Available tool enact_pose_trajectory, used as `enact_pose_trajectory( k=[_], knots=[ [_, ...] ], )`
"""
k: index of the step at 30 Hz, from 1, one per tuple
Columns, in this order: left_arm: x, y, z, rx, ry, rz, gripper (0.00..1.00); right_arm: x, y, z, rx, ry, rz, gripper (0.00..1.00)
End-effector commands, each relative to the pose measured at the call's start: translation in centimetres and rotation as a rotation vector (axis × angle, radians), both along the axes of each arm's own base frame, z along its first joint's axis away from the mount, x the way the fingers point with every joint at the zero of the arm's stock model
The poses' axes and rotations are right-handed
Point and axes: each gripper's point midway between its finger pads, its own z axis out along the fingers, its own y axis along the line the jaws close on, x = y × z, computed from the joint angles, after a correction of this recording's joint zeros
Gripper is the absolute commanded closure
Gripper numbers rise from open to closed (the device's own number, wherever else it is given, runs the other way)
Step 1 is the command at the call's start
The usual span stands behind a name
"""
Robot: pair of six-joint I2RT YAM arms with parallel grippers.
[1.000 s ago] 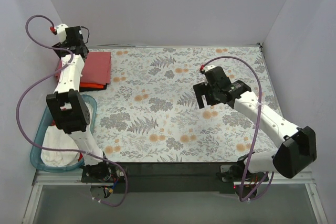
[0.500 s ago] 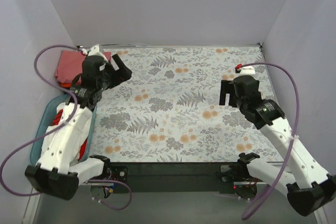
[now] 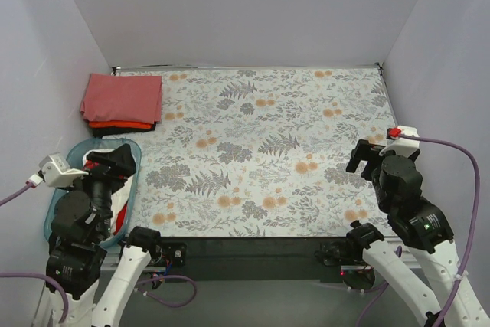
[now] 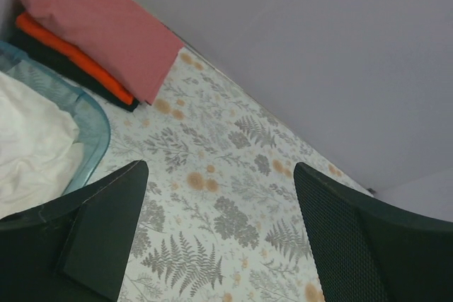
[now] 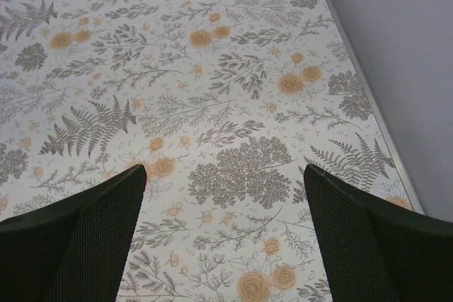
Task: Fold and stack the t-shirts
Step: Reset both grippers
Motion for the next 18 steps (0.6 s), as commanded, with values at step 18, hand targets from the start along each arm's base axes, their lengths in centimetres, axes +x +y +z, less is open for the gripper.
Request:
enact_pose_trajectory(
  k=[18],
  knots=[
    [0.0,2.4,-6.8,-0.045,-0.081,0.145,0.14,-0.9,-1.4,-1.4,0.033,-0.138,-0.038,0.03]
  ],
)
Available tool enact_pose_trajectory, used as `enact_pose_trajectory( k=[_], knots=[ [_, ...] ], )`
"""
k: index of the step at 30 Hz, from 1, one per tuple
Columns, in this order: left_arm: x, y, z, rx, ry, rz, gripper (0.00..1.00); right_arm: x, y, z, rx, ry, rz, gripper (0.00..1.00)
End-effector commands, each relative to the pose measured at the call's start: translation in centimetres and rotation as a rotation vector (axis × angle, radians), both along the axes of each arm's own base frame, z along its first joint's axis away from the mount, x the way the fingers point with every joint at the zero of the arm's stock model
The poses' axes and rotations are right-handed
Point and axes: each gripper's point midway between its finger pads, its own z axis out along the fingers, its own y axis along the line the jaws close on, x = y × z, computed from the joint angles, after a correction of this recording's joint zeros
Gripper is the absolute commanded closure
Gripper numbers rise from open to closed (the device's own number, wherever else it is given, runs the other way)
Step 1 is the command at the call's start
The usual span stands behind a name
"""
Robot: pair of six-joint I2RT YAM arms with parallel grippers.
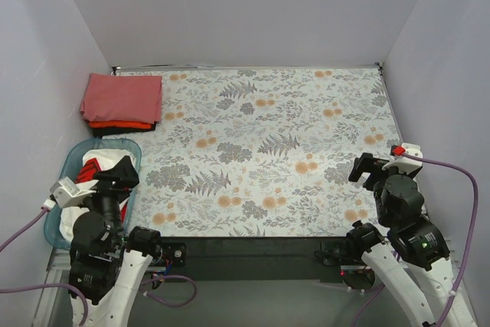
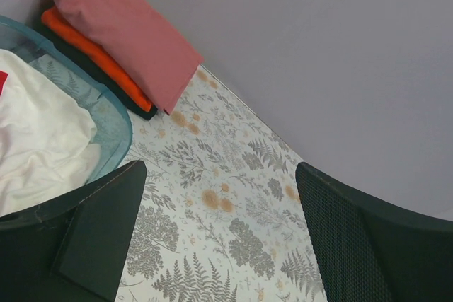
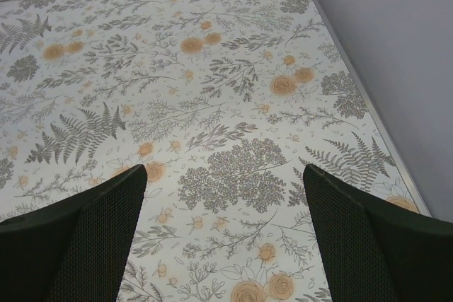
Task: Fold and stack the t-shirts
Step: Reset both grippers
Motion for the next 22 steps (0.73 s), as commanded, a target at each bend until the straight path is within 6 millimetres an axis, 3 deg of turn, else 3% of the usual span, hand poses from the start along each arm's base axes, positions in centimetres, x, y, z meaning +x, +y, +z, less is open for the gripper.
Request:
enact_pose_trajectory(
  k=[1,5,9,22],
  knots=[
    [0.7,0.2,-1.2,-0.005,0.024,0.024,0.14,0.6,0.2,0.8,0.021,-0.045,-0.004,0.03],
    [1.5,-0.1,-3.3,-0.010,0.071,0.021,0.14,0.9,0.4,0.3,0.021,-0.043,-0.001,0.03],
    [1.6,-0.5,-4.2,-0.029,0.058,0.003,0.14,1.0,0.5,0.0,0.015,-0.039,0.001,0.03],
    [2.9,-1.6,-4.8,-0.010,0.102,-0.046,0.14,1.3,1.2,-0.3,0.015,-0.037,0.034,0.03]
  ],
)
